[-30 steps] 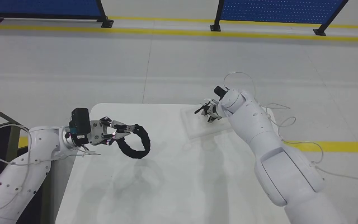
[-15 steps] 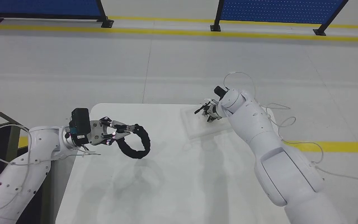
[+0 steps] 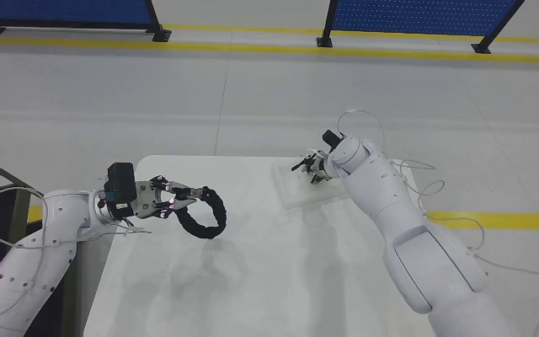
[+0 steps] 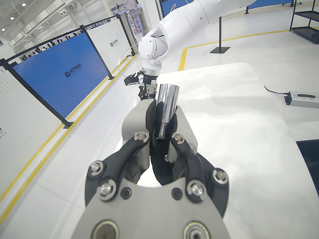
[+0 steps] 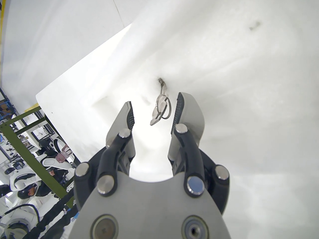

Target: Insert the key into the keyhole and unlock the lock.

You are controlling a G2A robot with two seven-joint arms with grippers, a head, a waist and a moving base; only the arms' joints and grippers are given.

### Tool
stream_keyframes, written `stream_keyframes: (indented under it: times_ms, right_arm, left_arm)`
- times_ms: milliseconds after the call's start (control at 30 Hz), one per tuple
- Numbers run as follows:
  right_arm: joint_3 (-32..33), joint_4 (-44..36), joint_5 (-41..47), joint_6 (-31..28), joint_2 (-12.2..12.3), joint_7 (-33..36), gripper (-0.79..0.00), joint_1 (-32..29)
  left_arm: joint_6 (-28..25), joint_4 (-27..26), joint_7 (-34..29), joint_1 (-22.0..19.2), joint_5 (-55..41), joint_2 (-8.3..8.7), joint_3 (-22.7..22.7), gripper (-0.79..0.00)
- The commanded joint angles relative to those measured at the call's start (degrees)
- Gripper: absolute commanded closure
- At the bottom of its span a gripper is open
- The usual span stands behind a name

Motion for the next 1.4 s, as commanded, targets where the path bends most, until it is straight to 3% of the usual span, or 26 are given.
stream_keyframes:
  times_ms: [0,433,533,567,600,667,1033,1367]
  right_arm:
    - [0.46,-0.84,0.42,0.43,0.23,-0.49,-0.299,-0.54]
    - [1.43,-5.46,-0.67,6.22,1.20,-2.35,-0.231,-2.95]
    - [1.55,-6.32,-0.91,6.97,1.31,-2.37,-0.126,-3.44]
    - [1.61,-6.57,-0.96,7.19,1.35,-2.29,-0.126,-3.57]
    - [1.64,-6.80,-1.09,7.42,1.39,-2.29,-0.028,-3.66]
    - [1.79,-7.21,-1.19,7.90,1.48,-2.25,0.000,-3.85]
    - [1.62,-11.07,-4.67,10.56,2.31,-1.34,0.000,-4.13]
    - [-4.40,-20.27,-19.06,21.13,2.84,6.60,0.000,-4.39]
  left_arm:
    - [0.00,0.00,0.00,0.00,0.00,0.00,0.00,0.000]
    - [0.00,0.00,0.00,0.00,0.00,0.00,0.00,0.000]
    - [0.00,0.00,0.00,0.00,0.00,0.00,0.00,0.000]
    - [0.00,0.00,0.00,0.00,0.00,0.00,0.00,0.000]
    - [0.00,0.00,0.00,0.00,0.00,0.00,0.00,0.000]
    - [0.00,0.00,0.00,0.00,0.00,0.00,0.00,0.000]
    - [0.00,0.00,0.00,0.00,0.00,0.00,0.00,0.000]
    - [0.00,0.00,0.00,0.00,0.00,0.00,0.00,0.000]
